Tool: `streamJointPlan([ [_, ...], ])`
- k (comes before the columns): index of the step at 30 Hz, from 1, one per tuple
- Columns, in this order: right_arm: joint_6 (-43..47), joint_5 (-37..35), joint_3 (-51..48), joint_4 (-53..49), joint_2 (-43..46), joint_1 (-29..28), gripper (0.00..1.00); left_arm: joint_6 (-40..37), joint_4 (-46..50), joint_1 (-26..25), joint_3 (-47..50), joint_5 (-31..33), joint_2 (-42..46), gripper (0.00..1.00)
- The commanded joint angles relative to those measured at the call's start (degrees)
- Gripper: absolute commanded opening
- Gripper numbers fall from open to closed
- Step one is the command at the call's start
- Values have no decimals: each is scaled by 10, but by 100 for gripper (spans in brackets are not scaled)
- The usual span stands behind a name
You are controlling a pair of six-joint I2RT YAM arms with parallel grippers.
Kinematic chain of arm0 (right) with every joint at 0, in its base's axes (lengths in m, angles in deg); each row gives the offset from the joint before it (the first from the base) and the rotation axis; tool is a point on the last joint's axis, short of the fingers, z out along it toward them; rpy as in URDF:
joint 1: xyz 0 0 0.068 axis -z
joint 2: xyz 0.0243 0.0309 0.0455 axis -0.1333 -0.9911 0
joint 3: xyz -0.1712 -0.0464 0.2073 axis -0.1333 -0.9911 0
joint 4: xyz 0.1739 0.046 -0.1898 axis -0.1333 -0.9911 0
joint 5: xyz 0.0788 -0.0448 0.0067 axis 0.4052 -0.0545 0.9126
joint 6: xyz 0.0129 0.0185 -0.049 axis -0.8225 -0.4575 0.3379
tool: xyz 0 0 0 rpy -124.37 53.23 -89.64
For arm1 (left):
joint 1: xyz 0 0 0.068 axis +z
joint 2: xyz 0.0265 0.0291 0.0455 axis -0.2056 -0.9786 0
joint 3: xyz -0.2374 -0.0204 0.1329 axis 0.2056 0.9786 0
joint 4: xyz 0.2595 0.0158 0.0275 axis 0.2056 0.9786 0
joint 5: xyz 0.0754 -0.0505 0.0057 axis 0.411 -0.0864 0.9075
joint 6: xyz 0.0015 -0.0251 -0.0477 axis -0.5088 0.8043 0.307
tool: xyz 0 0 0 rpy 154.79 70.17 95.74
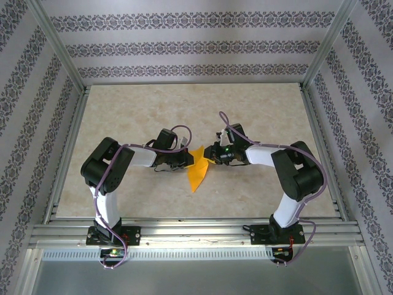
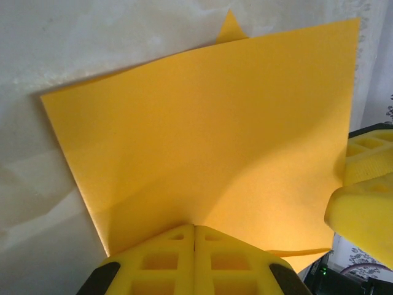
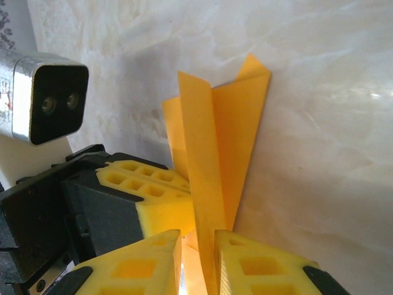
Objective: Fold a paper plane with a square sheet of paper (pick it up from the middle)
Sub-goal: Fold the wing for the fifth time at the center of the table.
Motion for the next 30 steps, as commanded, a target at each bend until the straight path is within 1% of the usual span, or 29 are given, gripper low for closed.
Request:
streamJointPlan([
  [1, 34, 41, 17, -19, -19, 9, 21, -18, 27, 5, -9, -5, -8, 0],
  [6, 44, 60, 13, -24, -24, 14, 21, -18, 26, 5, -7, -5, -6, 0],
  [12, 53, 62, -6, -28, -16, 15, 21, -6, 8, 5, -5, -10, -8, 0],
  [16, 61, 57, -9, -31, -18, 15, 21, -6, 14, 5, -8, -11, -6, 0],
  [21, 64, 50, -11, -30, -14, 15, 17, -13, 25, 6, -9, -9, 7, 0],
  [25, 54, 44, -10, -27, -23, 16, 15, -12, 23, 6, -14, -20, 0, 0],
  [30, 51, 62, -4, -19, -33, 15, 15, -12, 20, 6, -14, -19, -1, 0],
])
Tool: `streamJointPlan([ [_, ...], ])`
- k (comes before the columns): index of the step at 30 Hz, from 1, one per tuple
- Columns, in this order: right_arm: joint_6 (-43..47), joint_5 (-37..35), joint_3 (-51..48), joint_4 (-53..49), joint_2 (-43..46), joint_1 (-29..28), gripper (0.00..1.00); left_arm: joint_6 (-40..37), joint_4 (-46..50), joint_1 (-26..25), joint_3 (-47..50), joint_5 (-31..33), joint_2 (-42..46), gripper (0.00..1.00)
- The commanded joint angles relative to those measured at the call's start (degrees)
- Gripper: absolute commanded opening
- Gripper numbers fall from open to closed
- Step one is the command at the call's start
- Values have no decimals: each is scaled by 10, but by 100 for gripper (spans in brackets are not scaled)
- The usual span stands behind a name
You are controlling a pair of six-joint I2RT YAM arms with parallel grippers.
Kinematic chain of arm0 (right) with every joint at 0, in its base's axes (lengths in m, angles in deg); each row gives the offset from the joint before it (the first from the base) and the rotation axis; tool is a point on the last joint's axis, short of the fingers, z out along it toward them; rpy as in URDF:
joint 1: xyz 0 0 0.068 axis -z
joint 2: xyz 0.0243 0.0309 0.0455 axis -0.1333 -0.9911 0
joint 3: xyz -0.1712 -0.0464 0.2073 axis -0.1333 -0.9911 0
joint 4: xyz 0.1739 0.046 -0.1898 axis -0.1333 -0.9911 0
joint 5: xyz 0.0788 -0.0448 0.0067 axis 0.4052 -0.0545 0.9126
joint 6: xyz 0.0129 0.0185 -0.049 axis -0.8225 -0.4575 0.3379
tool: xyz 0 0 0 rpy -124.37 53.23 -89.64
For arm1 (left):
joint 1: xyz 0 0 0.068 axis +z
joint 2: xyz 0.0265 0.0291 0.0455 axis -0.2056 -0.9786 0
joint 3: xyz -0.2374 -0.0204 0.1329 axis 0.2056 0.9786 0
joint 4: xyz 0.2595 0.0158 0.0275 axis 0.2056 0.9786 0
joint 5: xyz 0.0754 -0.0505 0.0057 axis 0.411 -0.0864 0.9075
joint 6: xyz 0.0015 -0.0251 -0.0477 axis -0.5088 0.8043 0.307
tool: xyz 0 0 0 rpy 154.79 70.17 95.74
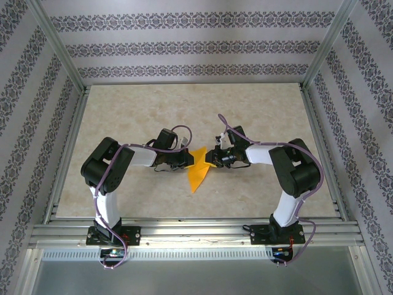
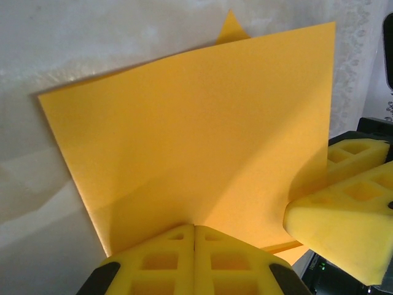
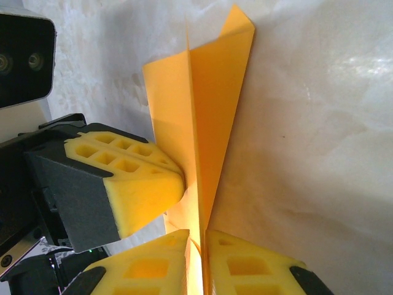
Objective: Fold a paper plane with a square sheet of paper (pick it up from the middle)
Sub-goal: Fold the wing for the fifth time at the center of the table.
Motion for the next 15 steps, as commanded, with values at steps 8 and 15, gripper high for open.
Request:
streamJointPlan([
  [8, 0, 16, 6, 3, -14, 4, 10, -6, 8, 7, -9, -15, 3, 0],
  [15, -59, -9, -11, 34, 17, 4, 4, -17, 16, 9, -4, 8, 69, 20],
])
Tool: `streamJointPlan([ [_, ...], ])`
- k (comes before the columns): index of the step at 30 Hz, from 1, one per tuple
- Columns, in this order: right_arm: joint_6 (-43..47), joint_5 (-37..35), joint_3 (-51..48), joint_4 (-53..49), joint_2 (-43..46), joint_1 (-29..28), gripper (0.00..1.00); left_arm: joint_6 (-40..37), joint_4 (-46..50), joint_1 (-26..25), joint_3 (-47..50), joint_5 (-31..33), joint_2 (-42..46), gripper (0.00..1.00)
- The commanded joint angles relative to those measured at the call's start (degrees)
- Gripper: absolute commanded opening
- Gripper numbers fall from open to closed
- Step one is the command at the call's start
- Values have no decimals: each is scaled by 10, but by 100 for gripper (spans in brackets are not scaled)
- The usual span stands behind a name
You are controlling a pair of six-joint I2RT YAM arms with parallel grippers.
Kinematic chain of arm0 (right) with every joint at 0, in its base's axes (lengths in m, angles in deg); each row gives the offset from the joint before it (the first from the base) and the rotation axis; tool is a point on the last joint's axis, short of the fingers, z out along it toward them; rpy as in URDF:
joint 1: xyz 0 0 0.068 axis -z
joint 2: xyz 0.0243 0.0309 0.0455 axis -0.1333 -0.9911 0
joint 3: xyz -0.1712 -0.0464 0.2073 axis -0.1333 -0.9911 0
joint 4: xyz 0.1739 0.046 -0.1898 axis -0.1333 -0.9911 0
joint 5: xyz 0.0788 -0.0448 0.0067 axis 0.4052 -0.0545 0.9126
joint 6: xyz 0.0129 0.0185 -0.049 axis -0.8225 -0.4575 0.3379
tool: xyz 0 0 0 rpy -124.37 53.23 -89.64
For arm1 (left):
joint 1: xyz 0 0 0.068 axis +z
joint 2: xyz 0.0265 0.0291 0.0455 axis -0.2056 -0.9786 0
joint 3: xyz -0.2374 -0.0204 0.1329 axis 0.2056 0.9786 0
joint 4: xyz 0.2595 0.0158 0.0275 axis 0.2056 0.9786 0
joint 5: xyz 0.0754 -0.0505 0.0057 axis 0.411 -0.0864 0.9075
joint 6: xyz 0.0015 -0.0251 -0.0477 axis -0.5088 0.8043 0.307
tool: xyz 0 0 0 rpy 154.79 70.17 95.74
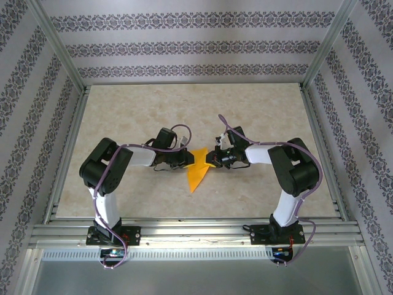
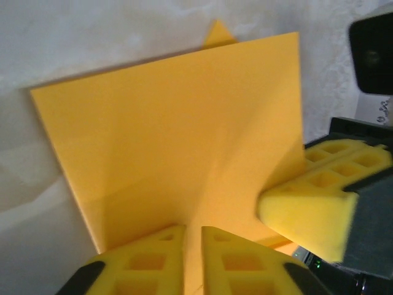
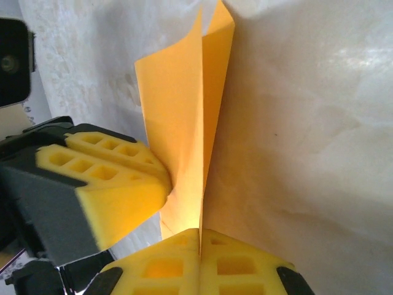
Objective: Fold a paper plane with a square sheet of paper (pick it up from the middle)
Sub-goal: Fold the wing for the fifth time at the center of the table.
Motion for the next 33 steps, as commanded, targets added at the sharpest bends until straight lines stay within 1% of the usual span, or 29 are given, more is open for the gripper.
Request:
streamJointPlan([
  [1, -48, -24, -16, 33, 33, 4, 3, -17, 1, 5, 1, 13, 63, 22],
  [3, -72, -47, -23, 40, 53, 4, 1, -32, -2, 3, 11, 20, 90, 24],
  [6, -109, -67, -26, 46, 75, 1, 1, -100, 54, -14, 14, 67, 131, 26],
  [8, -137, -89, -32, 49, 87, -3, 1, -147, 99, -40, 14, 124, 154, 28],
  [12, -182, -124, -46, 63, 101, -11, 0, -207, 146, -92, 21, 203, 178, 33],
  [17, -225, -159, -66, 83, 117, -17, 0, -254, 155, -161, 44, 303, 194, 41],
  [20, -230, -159, -67, 85, 117, -19, 0, -280, 160, -196, 46, 358, 193, 47],
  [23, -231, -161, -67, 88, 117, -23, 0, -323, 173, -250, 31, 455, 176, 51],
  [26, -232, -161, -66, 90, 113, -23, 0, -347, 191, -289, 4, 526, 147, 52],
  [33, -235, -161, -67, 96, 112, -27, 1, -370, 198, -321, -22, 621, 108, 55],
])
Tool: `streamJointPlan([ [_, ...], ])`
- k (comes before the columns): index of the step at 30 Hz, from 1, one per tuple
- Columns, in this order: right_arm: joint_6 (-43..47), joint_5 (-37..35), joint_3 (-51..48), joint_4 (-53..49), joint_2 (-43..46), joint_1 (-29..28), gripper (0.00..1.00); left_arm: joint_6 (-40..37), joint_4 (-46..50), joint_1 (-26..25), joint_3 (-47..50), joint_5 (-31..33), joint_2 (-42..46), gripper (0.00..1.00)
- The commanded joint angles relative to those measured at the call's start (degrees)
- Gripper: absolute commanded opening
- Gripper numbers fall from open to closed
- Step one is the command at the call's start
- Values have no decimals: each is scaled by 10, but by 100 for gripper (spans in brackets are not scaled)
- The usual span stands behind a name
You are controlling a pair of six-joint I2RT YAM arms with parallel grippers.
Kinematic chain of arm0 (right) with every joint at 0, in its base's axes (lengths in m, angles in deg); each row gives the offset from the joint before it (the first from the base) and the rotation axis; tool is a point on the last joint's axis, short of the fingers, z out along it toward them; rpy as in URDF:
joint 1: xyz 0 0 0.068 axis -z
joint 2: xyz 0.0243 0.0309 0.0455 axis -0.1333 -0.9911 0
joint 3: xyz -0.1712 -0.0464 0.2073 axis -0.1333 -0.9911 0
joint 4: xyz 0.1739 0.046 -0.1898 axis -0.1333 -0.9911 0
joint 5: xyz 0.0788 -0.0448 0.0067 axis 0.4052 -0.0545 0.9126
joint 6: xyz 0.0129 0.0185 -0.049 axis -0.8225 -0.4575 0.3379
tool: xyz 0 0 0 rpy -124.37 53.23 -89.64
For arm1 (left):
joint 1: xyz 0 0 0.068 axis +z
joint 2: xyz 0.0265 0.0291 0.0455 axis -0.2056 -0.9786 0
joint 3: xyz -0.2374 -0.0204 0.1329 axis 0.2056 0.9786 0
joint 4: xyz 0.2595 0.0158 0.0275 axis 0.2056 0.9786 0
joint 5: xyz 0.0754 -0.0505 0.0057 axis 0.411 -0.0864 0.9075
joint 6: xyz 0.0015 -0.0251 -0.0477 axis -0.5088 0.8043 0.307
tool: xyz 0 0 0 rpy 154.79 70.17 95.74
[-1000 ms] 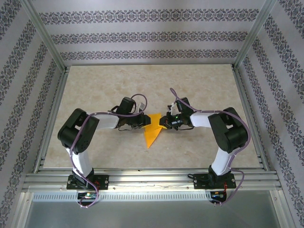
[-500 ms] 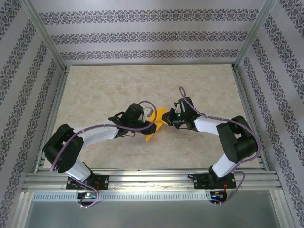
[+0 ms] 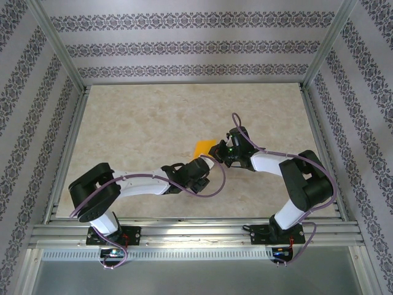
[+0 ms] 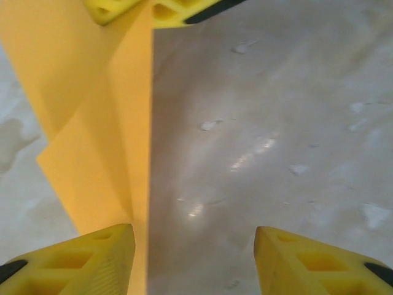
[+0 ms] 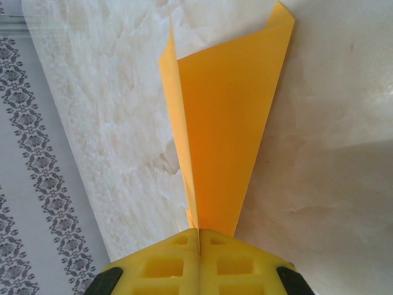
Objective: Fold a paper plane with a square sheet of paper (pick it up from the middle)
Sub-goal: Fold the wing for the fifth time at the center of the table.
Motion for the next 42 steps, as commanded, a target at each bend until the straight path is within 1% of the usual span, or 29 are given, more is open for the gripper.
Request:
streamJointPlan([
  [1, -12, -6, -3, 15, 8, -7, 1, -40, 27, -16, -24, 92, -21, 55],
  [4, -12, -3, -3, 19, 6, -8, 1, -52, 29, -25, -33, 120, -41, 54],
  [7, -14, -1, -4, 21, 4, -8, 1, -59, 39, -31, -47, 132, -57, 52],
  [19, -17, 1, -6, 27, 5, -9, 1, -55, 61, -35, -67, 194, -86, 37],
  [25, -19, 3, -7, 29, 5, -9, 1, -56, 60, -36, -69, 202, -85, 30],
  [28, -19, 2, -7, 29, 5, -10, 1, -55, 59, -37, -69, 199, -81, 25],
  [38, -21, 3, -9, 32, 1, -11, 1, -48, 50, -37, -68, 200, -72, 22],
  [41, -21, 3, -9, 33, 2, -11, 1, -45, 50, -37, -66, 202, -73, 16],
  [42, -21, 3, -9, 33, 2, -11, 1, -44, 51, -37, -66, 205, -73, 15],
])
